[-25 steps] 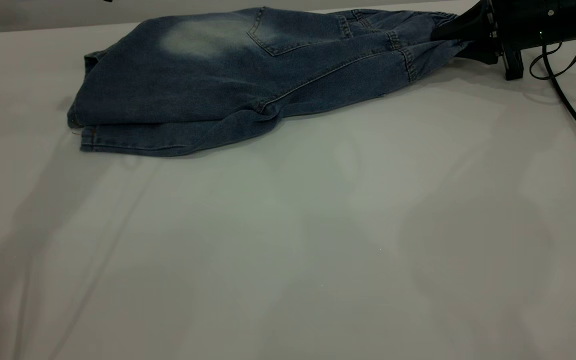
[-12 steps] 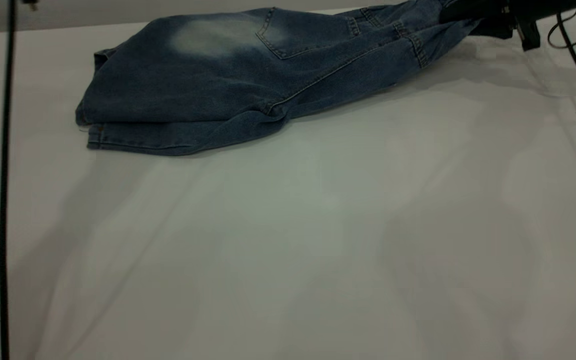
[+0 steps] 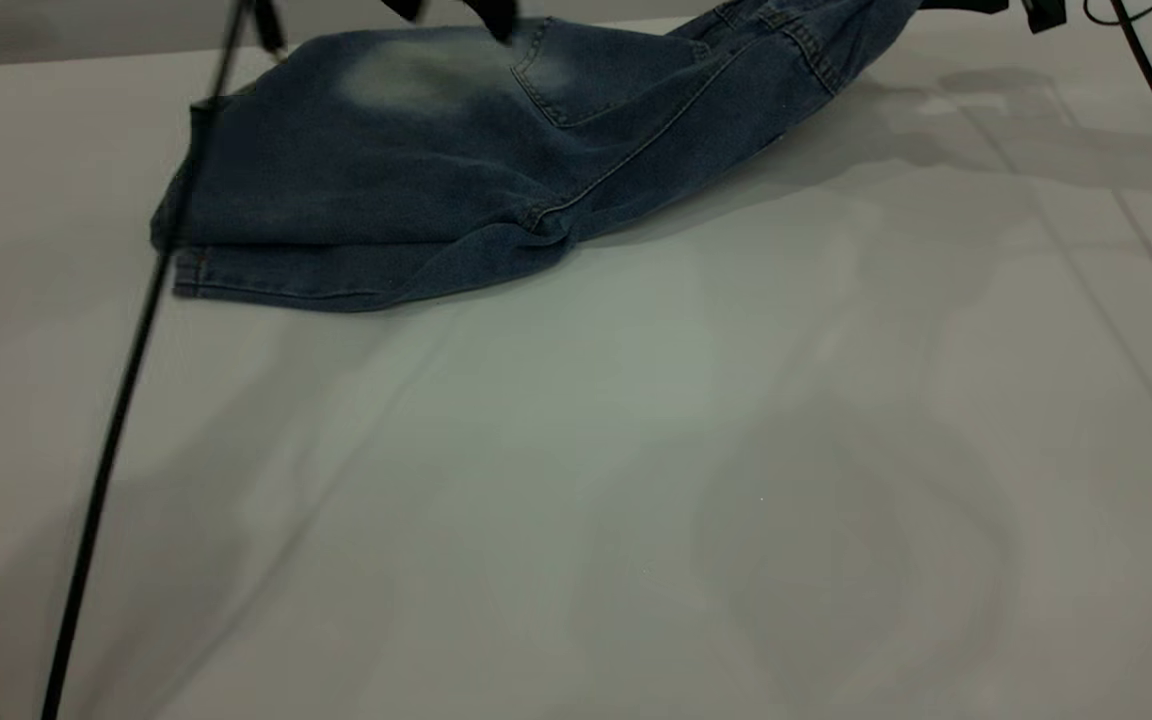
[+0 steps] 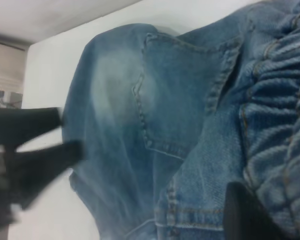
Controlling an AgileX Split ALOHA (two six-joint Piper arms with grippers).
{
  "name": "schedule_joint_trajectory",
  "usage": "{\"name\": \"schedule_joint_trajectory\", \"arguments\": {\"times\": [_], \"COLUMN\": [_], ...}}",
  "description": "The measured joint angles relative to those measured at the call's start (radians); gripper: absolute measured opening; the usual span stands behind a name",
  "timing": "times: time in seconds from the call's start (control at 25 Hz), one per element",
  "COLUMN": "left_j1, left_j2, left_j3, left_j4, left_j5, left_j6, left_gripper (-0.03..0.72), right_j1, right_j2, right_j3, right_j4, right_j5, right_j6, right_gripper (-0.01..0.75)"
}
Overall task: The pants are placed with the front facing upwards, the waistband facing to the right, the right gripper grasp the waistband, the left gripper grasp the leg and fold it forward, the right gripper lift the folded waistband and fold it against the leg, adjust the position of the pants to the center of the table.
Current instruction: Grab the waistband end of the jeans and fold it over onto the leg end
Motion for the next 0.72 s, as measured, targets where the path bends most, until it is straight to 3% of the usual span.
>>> {"name": "schedule_joint_trajectory", "arguments": {"times": [0.28, 0.72], "left_j1": [-0.035, -0.035], "left_j2": [0.156, 0.197], "left_j3": [-0.159, -0.166], "left_j4": [0.005, 0.008], "left_j5": [0.083, 0.068], "left_j6": [0.050, 0.050], "left_gripper": [0.536, 0.536], "right_j1": [0.001, 0.015], "right_j2": [-0.020, -0.022], "right_j3": [0.001, 0.001], "right_j4": [-0.006, -0.002], "right_j5": [0.034, 0.035], "right_j6": [0.004, 0.004], "right_gripper": [0.113, 0.113]}}
